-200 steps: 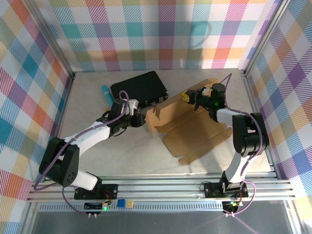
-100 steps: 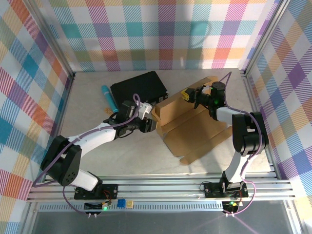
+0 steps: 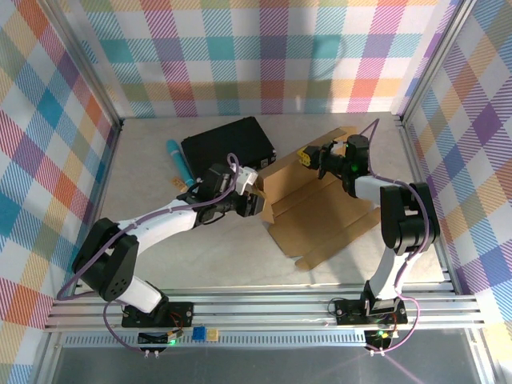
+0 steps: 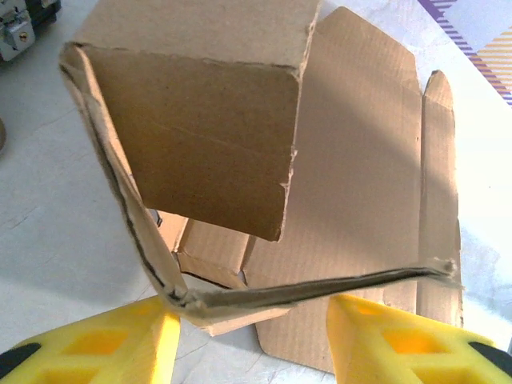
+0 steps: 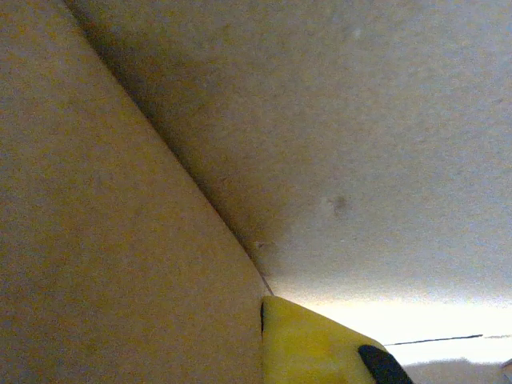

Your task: Fold the paper box

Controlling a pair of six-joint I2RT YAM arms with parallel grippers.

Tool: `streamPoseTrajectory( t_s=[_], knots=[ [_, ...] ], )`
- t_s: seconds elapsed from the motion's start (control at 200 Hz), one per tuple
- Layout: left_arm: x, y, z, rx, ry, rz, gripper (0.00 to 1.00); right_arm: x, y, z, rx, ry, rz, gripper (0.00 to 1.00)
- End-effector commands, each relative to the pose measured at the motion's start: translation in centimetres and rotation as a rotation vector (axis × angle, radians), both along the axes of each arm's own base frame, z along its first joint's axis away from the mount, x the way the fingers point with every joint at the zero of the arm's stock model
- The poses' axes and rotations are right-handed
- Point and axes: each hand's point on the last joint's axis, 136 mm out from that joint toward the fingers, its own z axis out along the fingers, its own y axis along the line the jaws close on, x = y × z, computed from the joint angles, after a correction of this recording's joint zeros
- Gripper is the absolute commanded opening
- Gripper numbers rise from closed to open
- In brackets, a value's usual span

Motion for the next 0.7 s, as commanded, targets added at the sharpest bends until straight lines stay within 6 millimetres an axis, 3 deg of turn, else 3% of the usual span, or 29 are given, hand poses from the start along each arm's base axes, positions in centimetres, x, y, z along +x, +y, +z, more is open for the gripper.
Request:
streamPoseTrajectory(
  t_s=[0.0, 0.305, 0.695],
  knots=[
    [0.7, -1.2, 1.0, -0.008, -0.049, -0.003, 0.51, 0.0, -0.1, 0.2, -0.007, -0.051, 0.023, 0.0],
    [1.6, -1.7, 0.3, 0.071, -0.078, 0.07, 0.51, 0.3, 0.0, 0.5, -0.003, -0.055, 0.028, 0.0],
    [2.6, -2.0, -1.1, 0.207, -0.127, 0.214, 0.49, -0.8, 0.0, 0.0, -0.015, -0.062, 0.067, 0.0]
  ],
)
